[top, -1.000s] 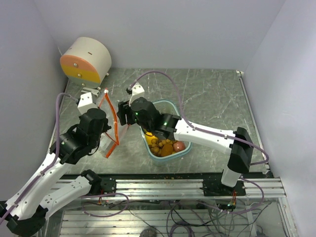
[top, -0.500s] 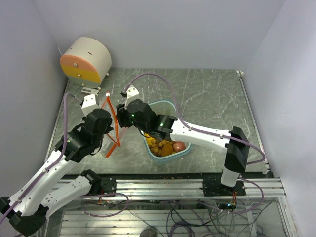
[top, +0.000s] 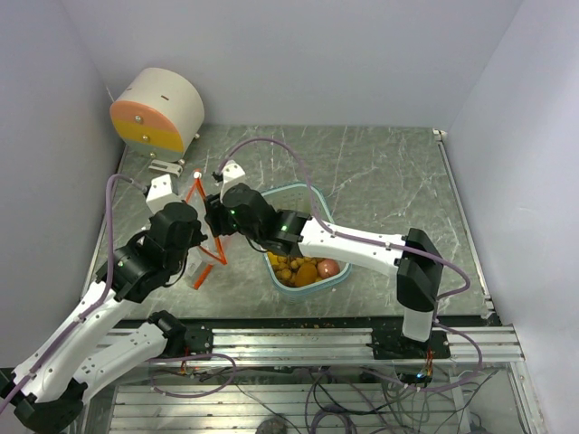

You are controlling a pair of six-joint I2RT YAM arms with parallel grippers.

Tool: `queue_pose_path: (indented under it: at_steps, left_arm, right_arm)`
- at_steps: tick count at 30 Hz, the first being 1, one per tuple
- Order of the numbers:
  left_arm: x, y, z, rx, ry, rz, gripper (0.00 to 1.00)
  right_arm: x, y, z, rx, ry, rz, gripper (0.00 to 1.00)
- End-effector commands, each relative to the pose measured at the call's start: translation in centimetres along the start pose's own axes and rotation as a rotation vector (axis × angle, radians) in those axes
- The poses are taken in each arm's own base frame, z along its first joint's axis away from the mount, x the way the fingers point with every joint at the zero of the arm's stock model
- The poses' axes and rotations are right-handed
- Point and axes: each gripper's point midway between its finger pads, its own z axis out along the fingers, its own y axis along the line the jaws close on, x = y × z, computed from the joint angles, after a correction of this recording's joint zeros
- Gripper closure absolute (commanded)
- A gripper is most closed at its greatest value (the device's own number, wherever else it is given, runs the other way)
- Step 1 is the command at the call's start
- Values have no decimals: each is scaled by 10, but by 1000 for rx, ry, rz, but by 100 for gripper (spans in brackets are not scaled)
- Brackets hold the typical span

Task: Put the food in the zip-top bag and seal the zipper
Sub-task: Open the zipper of the food storage bag at the center of the board.

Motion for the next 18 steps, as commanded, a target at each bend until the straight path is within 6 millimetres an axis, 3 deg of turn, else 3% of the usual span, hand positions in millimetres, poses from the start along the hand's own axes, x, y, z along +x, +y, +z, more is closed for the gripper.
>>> queue_pose_path:
  at_steps: [1,8,11,13,14,18]
  left_arm:
    - [-1,-11,0,54,-8,-45,93]
    - [-1,-16,-7,108,-6,-81,93]
    - [-4,-13,-11,109,-18,-88,93]
    - [-5,-4,-13,76,-24,-77,93]
    - [-5,1,-13,53,-29,-68,93]
    - [-8,31,-15,-91,-47,-9,93]
  right_arm:
    - [-12,11,8,-18,-34,24,49]
    - [2,-2,22,63,-16,25,54]
    - [5,-8,22,94,-17,25,71]
    - [3,-17,20,139,-21,25,93]
    - [3,-20,17,155,-22,26,100]
    - [-2,-39,-1,232,-34,9,100]
